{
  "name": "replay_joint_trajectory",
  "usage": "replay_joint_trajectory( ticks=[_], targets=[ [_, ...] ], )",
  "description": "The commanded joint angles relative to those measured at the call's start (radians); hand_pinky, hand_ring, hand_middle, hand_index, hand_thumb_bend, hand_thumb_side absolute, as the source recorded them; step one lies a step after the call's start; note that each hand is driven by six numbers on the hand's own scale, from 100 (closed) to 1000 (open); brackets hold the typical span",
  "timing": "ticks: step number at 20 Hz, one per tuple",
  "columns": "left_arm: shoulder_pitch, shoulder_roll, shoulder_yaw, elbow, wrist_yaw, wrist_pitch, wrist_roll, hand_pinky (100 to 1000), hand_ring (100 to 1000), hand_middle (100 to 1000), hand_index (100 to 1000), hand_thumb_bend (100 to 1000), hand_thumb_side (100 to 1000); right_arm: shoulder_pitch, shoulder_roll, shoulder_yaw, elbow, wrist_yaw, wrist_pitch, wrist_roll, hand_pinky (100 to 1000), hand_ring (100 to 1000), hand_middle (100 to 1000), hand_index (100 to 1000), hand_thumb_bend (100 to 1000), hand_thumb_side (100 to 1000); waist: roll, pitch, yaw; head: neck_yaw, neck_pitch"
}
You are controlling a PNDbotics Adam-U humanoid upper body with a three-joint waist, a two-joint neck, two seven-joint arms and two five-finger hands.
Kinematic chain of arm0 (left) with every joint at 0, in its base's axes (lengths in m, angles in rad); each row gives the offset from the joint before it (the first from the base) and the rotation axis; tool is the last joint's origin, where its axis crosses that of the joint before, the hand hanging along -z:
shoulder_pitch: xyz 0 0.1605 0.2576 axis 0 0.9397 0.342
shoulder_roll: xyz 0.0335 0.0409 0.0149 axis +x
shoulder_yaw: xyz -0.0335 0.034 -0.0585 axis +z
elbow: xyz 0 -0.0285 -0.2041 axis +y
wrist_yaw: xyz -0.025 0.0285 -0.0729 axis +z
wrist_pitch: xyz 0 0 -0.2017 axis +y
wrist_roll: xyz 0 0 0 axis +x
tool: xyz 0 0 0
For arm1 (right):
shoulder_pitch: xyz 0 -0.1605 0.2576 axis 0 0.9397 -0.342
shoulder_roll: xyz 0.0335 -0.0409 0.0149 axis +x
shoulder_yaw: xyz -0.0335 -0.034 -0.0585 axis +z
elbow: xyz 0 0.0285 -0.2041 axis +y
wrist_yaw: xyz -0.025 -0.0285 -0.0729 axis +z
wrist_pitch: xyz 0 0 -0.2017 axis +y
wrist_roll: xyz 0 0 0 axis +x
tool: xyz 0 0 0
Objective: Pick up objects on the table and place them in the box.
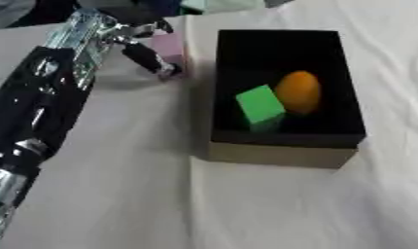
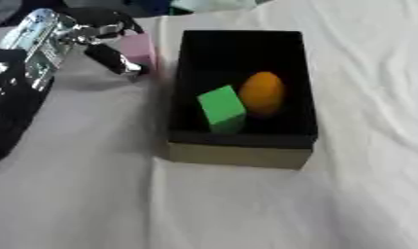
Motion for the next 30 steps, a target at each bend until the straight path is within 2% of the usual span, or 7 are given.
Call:
replay_joint_trajectory(
  ticks=[1,2,7,11,19,22,30],
  targets=[
    [-0.023,0.034,0.019,-0.003,0.005,0.009,0.009,781,822,844,891,371,691,-0.014,-0.026,-0.008,-0.009,-0.005,0.003,-0.001,845,580,549,769,100,1000,-0.005,-0.019,-0.003,0.005,-0.015],
    [-0.022,0.033,0.02,-0.001,0.014,0.011,0.014,751,798,795,845,325,672,-0.013,-0.026,-0.008,-0.008,-0.005,0.004,-0.001,845,580,548,769,100,1000,-0.005,-0.019,-0.003,0.005,-0.015],
    [-0.022,0.035,0.014,-0.016,0.063,0.023,0.039,700,738,718,765,100,544,-0.008,-0.027,-0.011,-0.005,-0.004,0.01,-0.006,845,579,548,769,100,1000,-0.007,-0.021,0.002,0.001,-0.002],
    [-0.023,0.04,0.007,-0.027,0.069,0.035,0.038,665,701,675,724,100,396,-0.003,-0.026,-0.011,-0.005,-0.003,0.011,-0.01,845,580,548,769,100,1000,-0.006,-0.029,0.007,-0.004,0.009],
    [-0.03,0.039,-0.013,-0.083,0.105,0.03,0.025,633,668,646,708,100,282,0.007,-0.021,-0.011,-0.005,0.006,0.012,-0.011,845,581,548,769,100,1000,-0.01,-0.058,0.019,-0.022,0.039],
    [-0.038,0.03,-0.03,-0.123,0.135,0.024,0.011,632,665,643,706,100,265,0.008,-0.018,-0.008,-0.005,0.011,0.011,-0.008,844,582,548,769,100,1000,-0.013,-0.07,0.025,-0.028,0.055],
    [-0.054,-0.021,-0.079,-0.22,0.22,0.016,-0.034,619,656,635,700,100,316,0.008,-0.008,-0.004,-0.004,0.022,0.011,0.001,844,584,548,769,100,1000,-0.018,-0.093,0.024,-0.036,0.075]
  ],
)
